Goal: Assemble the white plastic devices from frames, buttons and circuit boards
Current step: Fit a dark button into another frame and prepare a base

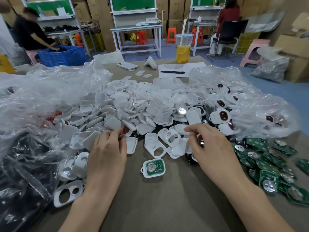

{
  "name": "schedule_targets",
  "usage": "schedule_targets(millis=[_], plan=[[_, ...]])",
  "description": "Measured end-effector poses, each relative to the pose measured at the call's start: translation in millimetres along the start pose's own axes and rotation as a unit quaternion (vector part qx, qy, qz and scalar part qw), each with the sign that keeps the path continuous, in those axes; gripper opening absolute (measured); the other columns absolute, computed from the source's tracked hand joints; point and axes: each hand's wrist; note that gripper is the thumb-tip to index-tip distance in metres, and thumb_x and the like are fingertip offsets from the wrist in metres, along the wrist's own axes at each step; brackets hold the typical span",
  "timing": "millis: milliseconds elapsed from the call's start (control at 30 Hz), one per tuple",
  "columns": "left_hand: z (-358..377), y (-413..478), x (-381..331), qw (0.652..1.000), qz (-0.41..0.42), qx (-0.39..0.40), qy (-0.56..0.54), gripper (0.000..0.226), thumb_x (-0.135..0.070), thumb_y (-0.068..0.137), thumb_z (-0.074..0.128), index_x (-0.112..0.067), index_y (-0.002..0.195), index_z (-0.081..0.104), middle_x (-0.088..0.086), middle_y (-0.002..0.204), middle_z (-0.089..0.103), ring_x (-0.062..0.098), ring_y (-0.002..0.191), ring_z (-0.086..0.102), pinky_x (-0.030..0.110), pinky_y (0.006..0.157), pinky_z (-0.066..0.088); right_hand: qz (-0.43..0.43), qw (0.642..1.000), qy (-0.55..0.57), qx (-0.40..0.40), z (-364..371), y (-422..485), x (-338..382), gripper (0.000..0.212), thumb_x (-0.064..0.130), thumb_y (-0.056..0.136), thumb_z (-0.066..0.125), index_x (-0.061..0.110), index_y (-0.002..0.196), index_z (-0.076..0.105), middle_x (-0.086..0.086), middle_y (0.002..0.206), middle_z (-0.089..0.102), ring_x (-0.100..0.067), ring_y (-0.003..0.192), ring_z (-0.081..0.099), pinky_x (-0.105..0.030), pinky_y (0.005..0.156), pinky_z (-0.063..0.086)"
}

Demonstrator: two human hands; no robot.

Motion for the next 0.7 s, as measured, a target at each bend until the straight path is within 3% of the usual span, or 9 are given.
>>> schedule_targets(millis=[100, 233, 433, 500, 600, 700], plan=[[-3.0, -0.1, -2.4, 0.999, 0.01, -0.026, -0.026, 0.029, -0.029, 0.1, 0.052, -0.017, 0.123, 0.065, 0.0, 0.113, 0.063, 0.022, 0.097, 0.062, 0.038, 0.075, 0.049, -0.005, 1.0, -0.006, -0.005, 0.0, -0.1, -0.6, 0.02, 0.023, 0.096, 0.05, 0.026, 0.107, 0.067, 0.016, 0.094, 0.06, -0.013, 0.091, 0.056, -0.038, 0.088, 0.046], [-2.6, -0.2, -3.6, 0.998, 0.019, -0.032, -0.056, 0.018, -0.021, 0.098, 0.054, -0.02, 0.113, 0.064, -0.006, 0.108, 0.063, 0.017, 0.093, 0.061, 0.03, 0.074, 0.042, -0.01, 1.0, -0.007, -0.009, 0.9, 0.6, -3.0, 0.021, 0.025, 0.096, 0.049, 0.026, 0.108, 0.067, 0.016, 0.095, 0.06, -0.013, 0.092, 0.056, -0.037, 0.087, 0.046], [-1.3, -1.6, -3.0, 0.997, 0.06, 0.001, -0.056, 0.021, -0.013, 0.095, 0.059, -0.018, 0.114, 0.067, -0.004, 0.108, 0.066, 0.021, 0.101, 0.061, 0.044, 0.085, 0.052, -0.008, 0.999, -0.005, -0.042, -3.9, 0.4, -8.5, 0.029, 0.029, 0.096, 0.044, 0.026, 0.115, 0.066, 0.01, 0.106, 0.065, -0.011, 0.1, 0.053, -0.032, 0.088, 0.044], [0.4, -2.2, -1.6, 0.996, 0.079, 0.015, -0.034, 0.021, -0.01, 0.094, 0.062, -0.017, 0.112, 0.07, -0.004, 0.106, 0.066, 0.022, 0.101, 0.06, 0.043, 0.085, 0.05, -0.002, 1.0, -0.019, -0.015, -4.1, -1.6, -7.1, 0.034, 0.04, 0.096, 0.043, 0.029, 0.118, 0.067, 0.012, 0.112, 0.063, -0.012, 0.107, 0.051, -0.03, 0.092, 0.04], [2.2, -3.3, -0.1, 0.996, 0.089, 0.005, -0.031, 0.019, -0.014, 0.093, 0.065, -0.019, 0.11, 0.071, -0.005, 0.106, 0.065, 0.016, 0.098, 0.055, 0.039, 0.083, 0.047, 0.005, 0.991, -0.112, 0.079, 0.5, -5.4, -5.5, 0.055, 0.067, 0.088, 0.037, 0.037, 0.126, 0.063, 0.016, 0.132, 0.052, -0.011, 0.126, 0.037, -0.038, 0.106, 0.031], [2.8, -4.1, 0.8, 0.995, 0.079, -0.017, -0.054, 0.019, -0.017, 0.092, 0.064, -0.021, 0.11, 0.07, -0.006, 0.105, 0.063, 0.012, 0.096, 0.049, 0.04, 0.08, 0.047, -0.002, 0.985, -0.131, 0.108, 2.1, -5.2, -8.0, 0.06, 0.074, 0.081, 0.039, 0.042, 0.128, 0.059, 0.018, 0.139, 0.045, -0.006, 0.131, 0.025, -0.037, 0.108, 0.025]])
Point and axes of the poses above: each hand's wrist, its own y-axis towards the middle knuckle, its own z-axis out of the palm, x = y × z
